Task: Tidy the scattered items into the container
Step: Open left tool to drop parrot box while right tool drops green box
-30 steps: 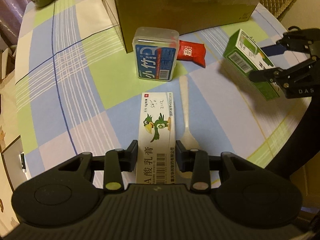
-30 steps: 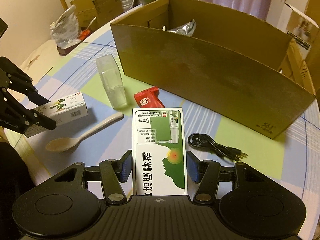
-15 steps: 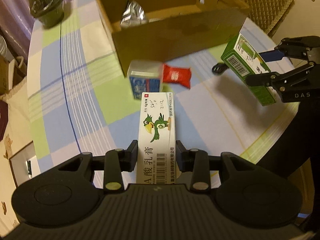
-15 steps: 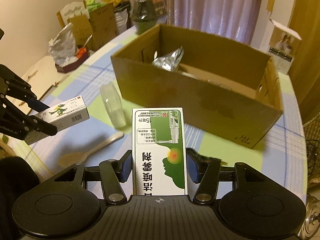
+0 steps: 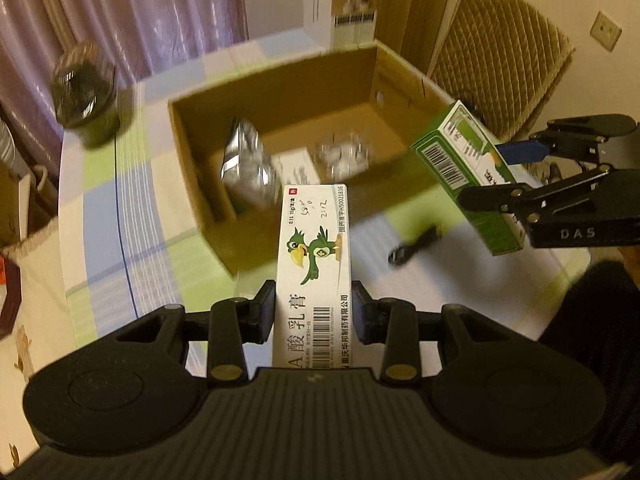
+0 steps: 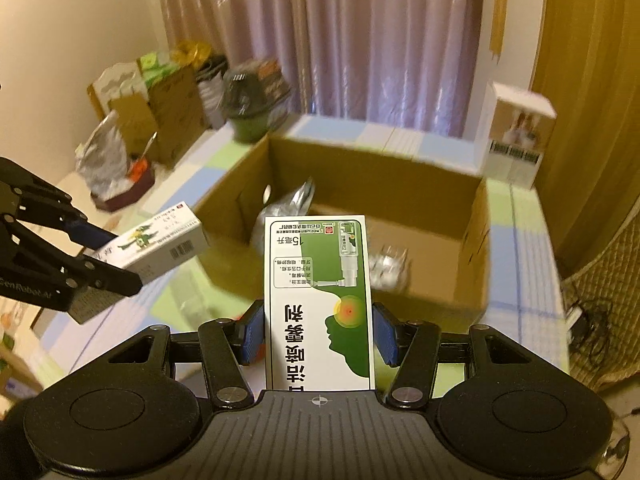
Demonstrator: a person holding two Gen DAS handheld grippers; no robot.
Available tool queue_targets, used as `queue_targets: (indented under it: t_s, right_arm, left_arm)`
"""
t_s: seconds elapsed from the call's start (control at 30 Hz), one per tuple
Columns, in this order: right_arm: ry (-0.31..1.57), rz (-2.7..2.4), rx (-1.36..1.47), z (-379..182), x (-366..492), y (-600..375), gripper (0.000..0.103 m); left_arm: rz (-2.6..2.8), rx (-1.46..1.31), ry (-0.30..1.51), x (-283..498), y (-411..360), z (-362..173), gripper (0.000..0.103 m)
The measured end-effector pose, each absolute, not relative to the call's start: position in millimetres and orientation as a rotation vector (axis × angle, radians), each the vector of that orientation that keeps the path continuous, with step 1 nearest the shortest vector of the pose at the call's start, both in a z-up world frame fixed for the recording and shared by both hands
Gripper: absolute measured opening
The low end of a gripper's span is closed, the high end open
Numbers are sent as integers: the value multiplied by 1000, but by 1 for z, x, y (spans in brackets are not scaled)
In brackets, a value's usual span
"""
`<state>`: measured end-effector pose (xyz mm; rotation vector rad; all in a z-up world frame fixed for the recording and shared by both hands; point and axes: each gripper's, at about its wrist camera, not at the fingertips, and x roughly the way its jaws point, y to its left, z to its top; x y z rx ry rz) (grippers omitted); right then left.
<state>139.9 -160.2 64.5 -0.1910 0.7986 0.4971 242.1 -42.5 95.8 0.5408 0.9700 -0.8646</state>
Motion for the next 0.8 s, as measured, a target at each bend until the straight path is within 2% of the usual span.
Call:
queue_targets:
  t_s: [0.3, 0.8]
  right_arm:
    - [765, 475, -199, 80, 192, -159, 58]
    - [804, 444, -152, 49, 260, -161, 58]
  left_arm:
    - [-846, 468, 949, 276, -92, 107, 33]
    - [-776, 332, 1002, 338, -134, 67, 33]
